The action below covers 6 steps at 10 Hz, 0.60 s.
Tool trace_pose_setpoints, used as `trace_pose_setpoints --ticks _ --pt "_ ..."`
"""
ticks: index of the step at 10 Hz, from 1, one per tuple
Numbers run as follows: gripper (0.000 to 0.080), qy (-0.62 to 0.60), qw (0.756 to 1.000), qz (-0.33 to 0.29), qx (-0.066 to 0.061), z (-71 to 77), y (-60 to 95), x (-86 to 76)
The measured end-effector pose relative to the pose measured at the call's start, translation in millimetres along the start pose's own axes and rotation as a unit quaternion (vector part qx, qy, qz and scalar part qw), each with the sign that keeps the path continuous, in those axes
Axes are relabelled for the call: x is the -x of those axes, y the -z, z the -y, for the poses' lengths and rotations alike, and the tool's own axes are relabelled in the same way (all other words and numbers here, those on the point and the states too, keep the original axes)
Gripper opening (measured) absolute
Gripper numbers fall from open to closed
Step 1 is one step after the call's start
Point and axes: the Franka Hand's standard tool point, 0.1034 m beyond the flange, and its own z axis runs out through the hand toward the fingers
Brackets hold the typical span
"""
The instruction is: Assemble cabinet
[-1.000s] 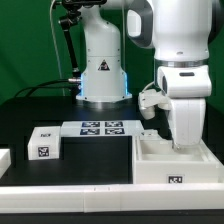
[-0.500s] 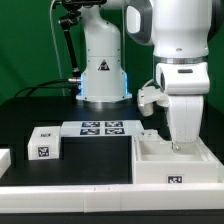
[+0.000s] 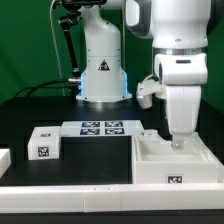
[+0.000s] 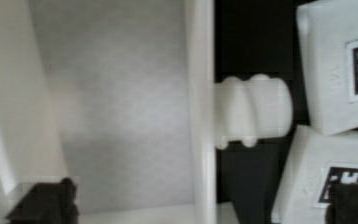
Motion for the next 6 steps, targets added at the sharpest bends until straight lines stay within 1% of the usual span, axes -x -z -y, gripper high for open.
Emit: trace_pose_setpoints --ticks 1,3,5,6 --pt "0.0782 -0.008 1.0 0.001 0.003 4.9 7.1 1.9" --pt "0.0794 -0.052 0.999 0.0 0.012 22.6 17.7 1.9" --pt "0.0796 -0.098 0.995 -0.003 0.019 44.5 21.2 -4.0" --pt "0.0796 -0.111 0.994 -0.002 0.017 51.1 19.8 -9.2"
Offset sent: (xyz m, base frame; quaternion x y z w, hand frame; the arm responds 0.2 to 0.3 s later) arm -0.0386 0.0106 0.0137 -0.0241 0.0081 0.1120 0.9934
